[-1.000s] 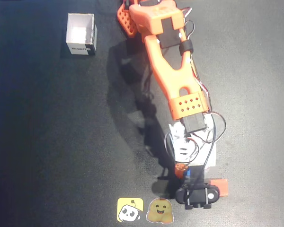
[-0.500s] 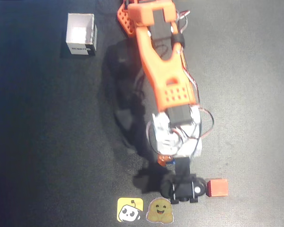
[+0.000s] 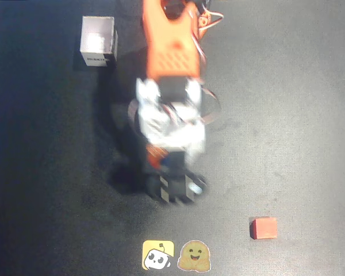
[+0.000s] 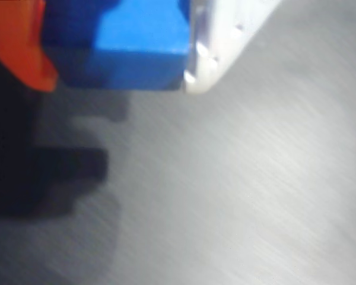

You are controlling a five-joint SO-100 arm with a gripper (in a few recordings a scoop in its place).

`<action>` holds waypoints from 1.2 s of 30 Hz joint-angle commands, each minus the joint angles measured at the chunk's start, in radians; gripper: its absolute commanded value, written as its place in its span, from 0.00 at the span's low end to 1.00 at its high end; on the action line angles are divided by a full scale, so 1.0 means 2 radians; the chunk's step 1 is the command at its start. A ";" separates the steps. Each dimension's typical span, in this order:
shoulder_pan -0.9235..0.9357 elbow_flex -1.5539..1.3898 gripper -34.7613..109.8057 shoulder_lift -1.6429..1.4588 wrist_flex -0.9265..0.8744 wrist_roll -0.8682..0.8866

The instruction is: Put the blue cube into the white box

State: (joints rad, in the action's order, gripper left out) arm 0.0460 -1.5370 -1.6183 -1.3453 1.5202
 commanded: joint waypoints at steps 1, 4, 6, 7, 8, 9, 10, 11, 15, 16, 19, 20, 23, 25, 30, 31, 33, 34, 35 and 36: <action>0.037 -0.054 0.24 -0.094 0.005 -0.027; 0.081 -0.110 0.24 -0.159 0.007 -0.063; 0.109 -0.140 0.24 -0.197 0.004 -0.081; 0.123 -0.158 0.24 -0.217 0.003 -0.088; 0.137 -0.176 0.24 -0.238 0.003 -0.096; 0.150 -0.194 0.24 -0.258 0.002 -0.104; 0.163 -0.212 0.24 -0.281 0.001 -0.107; 0.176 -0.226 0.24 -0.302 -0.002 -0.113; 0.236 -0.278 0.24 -0.377 -0.018 -0.137; 0.253 -0.290 0.24 -0.393 -0.022 -0.145; 0.298 -0.308 0.24 -0.424 -0.036 -0.163; 0.314 -0.313 0.24 -0.431 -0.039 -0.173; 0.360 -0.333 0.24 -0.454 -0.042 -0.194; 0.390 -0.337 0.24 -0.457 -0.047 -0.202; 0.466 -0.347 0.24 -0.461 -0.064 -0.216; 0.479 -0.351 0.24 -0.466 -0.064 -0.222; 0.499 -0.364 0.24 -0.487 -0.070 -0.229; 0.507 -0.370 0.24 -0.500 -0.076 -0.231; 0.514 -0.377 0.24 -0.513 -0.083 -0.232; 0.520 -0.385 0.24 -0.526 -0.091 -0.232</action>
State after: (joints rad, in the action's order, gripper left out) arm 1.0492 -2.2933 -2.6078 -1.5002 1.0661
